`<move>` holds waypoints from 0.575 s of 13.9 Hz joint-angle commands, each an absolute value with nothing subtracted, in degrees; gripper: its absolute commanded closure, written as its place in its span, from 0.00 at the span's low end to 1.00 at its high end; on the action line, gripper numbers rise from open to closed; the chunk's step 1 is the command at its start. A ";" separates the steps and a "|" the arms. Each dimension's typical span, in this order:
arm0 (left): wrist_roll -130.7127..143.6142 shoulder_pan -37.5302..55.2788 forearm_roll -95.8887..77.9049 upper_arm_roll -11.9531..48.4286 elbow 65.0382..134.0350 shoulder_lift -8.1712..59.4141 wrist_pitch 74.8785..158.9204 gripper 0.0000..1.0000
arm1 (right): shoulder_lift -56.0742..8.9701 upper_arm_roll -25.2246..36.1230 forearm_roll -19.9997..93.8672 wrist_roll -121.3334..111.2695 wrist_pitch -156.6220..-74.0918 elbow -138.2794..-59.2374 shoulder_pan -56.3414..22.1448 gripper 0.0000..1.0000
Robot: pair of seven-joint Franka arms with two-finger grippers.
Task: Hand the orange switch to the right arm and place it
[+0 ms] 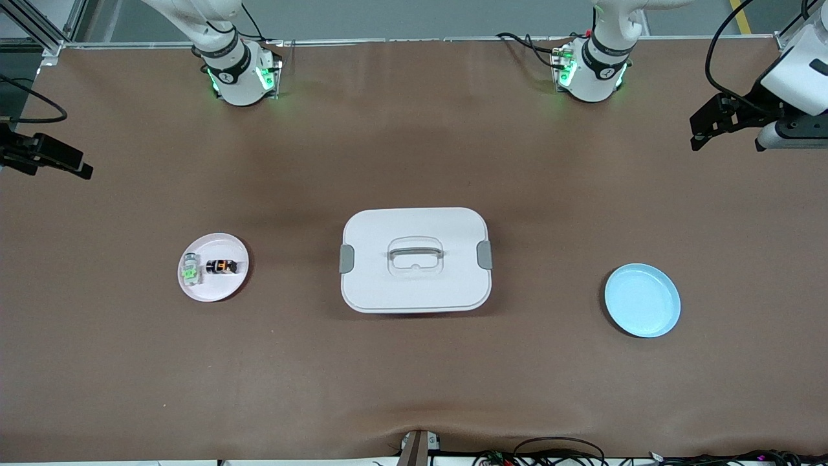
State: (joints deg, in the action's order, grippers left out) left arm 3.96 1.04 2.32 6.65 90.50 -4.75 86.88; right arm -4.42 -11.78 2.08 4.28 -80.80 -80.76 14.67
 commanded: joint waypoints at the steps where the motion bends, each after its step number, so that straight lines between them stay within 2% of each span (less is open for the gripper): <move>1: 2.81 0.79 2.55 6.94 91.93 -6.33 87.63 0.00 | -3.78 -9.59 2.81 4.74 -79.89 -80.42 11.44 0.00; 4: 2.81 0.79 2.46 7.21 91.76 -6.33 87.63 0.00 | -3.16 -1.69 2.90 5.27 -79.80 -81.12 3.97 0.00; 8: 2.81 0.79 2.46 7.29 91.93 -6.42 87.45 0.00 | -2.64 -0.79 3.08 5.27 -79.89 -82.08 3.17 0.00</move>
State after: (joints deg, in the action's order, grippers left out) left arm 3.96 1.10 2.32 7.04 90.51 -4.77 86.89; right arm -4.18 -2.19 2.15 4.49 -80.16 -80.77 4.38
